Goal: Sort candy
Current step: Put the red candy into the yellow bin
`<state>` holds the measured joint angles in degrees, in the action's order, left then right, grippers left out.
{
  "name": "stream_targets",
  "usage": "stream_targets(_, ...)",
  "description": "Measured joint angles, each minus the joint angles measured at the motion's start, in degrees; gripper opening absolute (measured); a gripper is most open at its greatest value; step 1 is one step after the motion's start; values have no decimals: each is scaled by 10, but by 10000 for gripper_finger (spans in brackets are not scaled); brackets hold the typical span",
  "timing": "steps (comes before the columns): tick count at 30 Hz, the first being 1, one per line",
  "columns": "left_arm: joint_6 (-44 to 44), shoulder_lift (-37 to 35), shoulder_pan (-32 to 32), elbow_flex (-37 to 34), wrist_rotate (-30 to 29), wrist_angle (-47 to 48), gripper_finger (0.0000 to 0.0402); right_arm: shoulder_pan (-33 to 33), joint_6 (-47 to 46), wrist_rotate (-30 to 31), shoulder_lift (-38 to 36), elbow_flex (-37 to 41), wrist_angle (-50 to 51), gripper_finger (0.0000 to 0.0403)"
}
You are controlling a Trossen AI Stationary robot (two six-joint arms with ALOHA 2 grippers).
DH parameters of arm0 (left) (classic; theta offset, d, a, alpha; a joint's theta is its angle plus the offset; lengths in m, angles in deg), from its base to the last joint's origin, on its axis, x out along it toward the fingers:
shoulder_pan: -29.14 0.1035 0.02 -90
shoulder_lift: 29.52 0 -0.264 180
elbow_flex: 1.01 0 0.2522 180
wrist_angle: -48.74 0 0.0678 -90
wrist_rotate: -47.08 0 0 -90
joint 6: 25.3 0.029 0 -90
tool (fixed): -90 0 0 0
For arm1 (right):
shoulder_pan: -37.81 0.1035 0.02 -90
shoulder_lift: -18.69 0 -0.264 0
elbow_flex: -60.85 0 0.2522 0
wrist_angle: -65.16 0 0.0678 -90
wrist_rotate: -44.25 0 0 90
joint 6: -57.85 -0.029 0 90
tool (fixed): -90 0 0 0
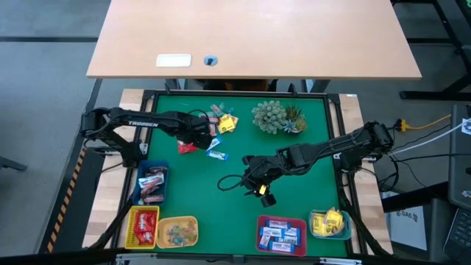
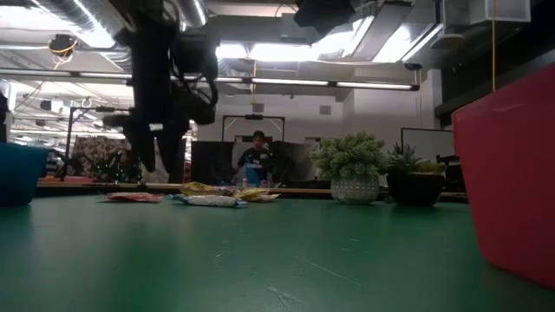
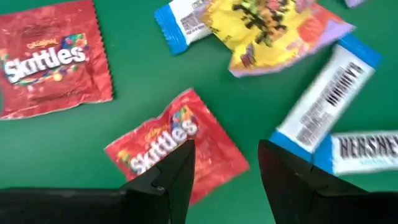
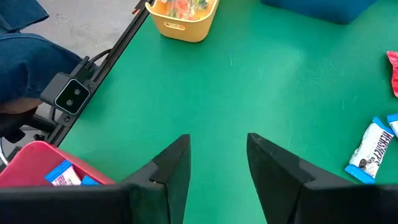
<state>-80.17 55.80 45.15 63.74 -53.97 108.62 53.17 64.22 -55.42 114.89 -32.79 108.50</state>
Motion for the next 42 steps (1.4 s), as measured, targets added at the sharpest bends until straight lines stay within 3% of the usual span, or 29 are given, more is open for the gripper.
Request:
stream_targets(10, 0, 0, 39, -56, -4, -43, 161, 0, 2, 0, 0, 0, 0, 156)
stream_targets(16, 0, 0, 39, -91, -3, -120, 161, 0, 16, 0, 0, 0, 0, 156)
stream_targets(26, -1, 0, 38, -129, -1, -130, 157, 0, 16, 0, 0, 0, -1, 156)
stream_targets(42, -1, 2, 26, -131, 7, -127, 36, 0, 16, 0, 0, 0, -1, 156)
